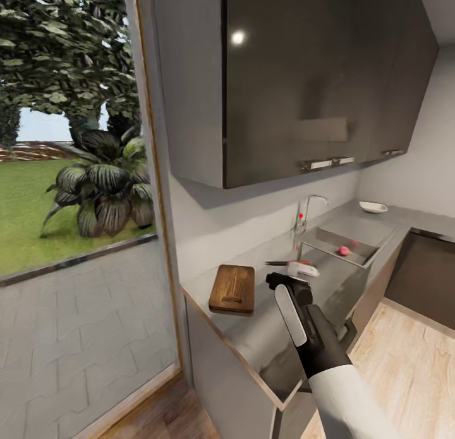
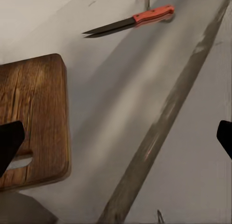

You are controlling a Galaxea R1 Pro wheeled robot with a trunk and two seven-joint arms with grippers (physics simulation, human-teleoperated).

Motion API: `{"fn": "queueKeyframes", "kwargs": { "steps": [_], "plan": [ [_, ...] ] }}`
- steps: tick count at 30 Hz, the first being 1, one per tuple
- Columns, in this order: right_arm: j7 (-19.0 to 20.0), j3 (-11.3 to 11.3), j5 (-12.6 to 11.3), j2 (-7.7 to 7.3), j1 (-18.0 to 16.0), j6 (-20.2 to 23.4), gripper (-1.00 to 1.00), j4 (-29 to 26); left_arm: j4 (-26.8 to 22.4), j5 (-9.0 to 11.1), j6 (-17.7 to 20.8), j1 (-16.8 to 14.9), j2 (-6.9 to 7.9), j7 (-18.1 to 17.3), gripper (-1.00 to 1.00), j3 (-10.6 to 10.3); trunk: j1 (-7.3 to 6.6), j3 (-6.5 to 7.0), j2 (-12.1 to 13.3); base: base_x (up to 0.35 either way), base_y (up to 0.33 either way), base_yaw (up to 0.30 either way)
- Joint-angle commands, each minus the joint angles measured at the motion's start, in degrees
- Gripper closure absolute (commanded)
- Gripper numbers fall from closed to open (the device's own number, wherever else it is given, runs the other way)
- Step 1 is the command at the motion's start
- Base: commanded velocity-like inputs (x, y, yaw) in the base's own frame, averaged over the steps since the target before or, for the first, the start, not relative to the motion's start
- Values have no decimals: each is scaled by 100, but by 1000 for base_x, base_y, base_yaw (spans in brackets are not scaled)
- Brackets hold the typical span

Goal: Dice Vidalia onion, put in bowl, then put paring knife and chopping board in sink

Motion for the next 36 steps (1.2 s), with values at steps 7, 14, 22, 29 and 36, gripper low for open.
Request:
{"fn": "queueKeyframes", "kwargs": {
  "steps": [7,14,22,29,36],
  "plan": [
    [-59,5,-62,0,-3,-3,-100,-4,3,-2,-11,3,-9,-5,-100,6,2,-1,-3,0,283,-62],
    [-61,-4,-43,0,-3,-9,-100,4,3,-2,-11,3,-9,-3,-100,5,2,-1,-3,0,187,-198],
    [-68,3,-33,0,-3,-12,-100,11,3,-2,-11,3,-9,-3,-100,6,2,8,-3,65,67,-199],
    [-204,13,-28,0,-3,-12,-100,35,6,-2,-11,3,-9,-3,-100,6,2,11,-3,212,198,-43],
    [-258,28,-35,0,-3,-8,-100,52,4,-2,-11,3,-9,-3,-100,1,2,11,-3,82,176,-2]
  ]
}}
